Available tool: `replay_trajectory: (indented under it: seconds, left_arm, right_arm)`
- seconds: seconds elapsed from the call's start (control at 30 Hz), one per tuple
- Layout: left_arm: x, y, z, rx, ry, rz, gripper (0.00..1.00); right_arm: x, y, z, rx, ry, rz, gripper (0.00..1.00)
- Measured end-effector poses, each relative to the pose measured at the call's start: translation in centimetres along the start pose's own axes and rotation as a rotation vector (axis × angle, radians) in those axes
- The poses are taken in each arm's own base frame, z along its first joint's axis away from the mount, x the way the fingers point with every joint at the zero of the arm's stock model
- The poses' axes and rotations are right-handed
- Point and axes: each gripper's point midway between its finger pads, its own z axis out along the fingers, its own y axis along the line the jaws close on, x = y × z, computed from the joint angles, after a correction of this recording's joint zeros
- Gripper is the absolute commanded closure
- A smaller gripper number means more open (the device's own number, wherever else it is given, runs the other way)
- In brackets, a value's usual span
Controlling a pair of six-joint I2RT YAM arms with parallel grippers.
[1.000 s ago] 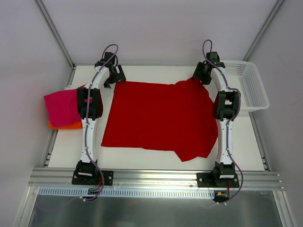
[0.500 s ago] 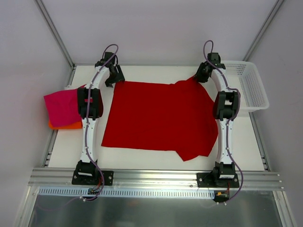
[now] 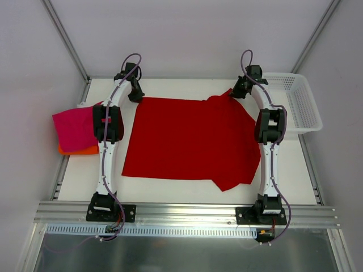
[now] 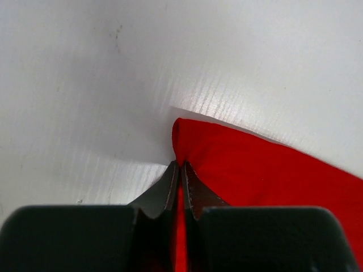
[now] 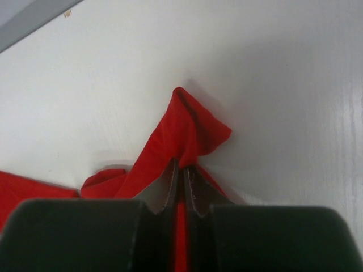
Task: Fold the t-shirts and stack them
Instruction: Fold the tshirt
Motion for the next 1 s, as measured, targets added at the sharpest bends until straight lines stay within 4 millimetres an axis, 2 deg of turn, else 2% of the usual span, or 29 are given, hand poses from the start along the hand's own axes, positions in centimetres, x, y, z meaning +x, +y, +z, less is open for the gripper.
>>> replay_trajectory:
  seconds: [0.23,0.47,0.63,0.77,0.87,1.0]
  left_arm:
    - [-0.6,0.5,-0.3,-0.032,-0.020,0.003,1.00]
    - [-2.9,-0.4,-1.4,-0.011,-0.090,0.001,1.00]
    - [-2.3,0.3,-0.9,-0.037,-0.076,0.002,1.00]
    - [-0.8,1.0,-0.1,-0.061,-0.038,0.007,1.00]
    - [-0.3,1.3,0.1,-0.068,-0.025,0.008,1.00]
    - [0.3,1.6,-0.2,-0.075,-0.013,0.009,1.00]
  right_arm:
    - [0.7,0.1,-1.0,0.045,0.004,-0.059,0.97]
    - [-0.5,1.1,-3.1,0.057,-0.027,-0.109,0.97]
    - [-1.8,2.4,-5.9,0.055,-0.064,-0.144,0.97]
    - [-2.2,3.4,-8.5,0.057,-0.084,-0.171,0.98]
    - [-1.7,3.8,-10.2,0.077,-0.086,-0.195,0.98]
    - [0.3,4.2,-11.6,0.113,-0.061,-0.240,0.98]
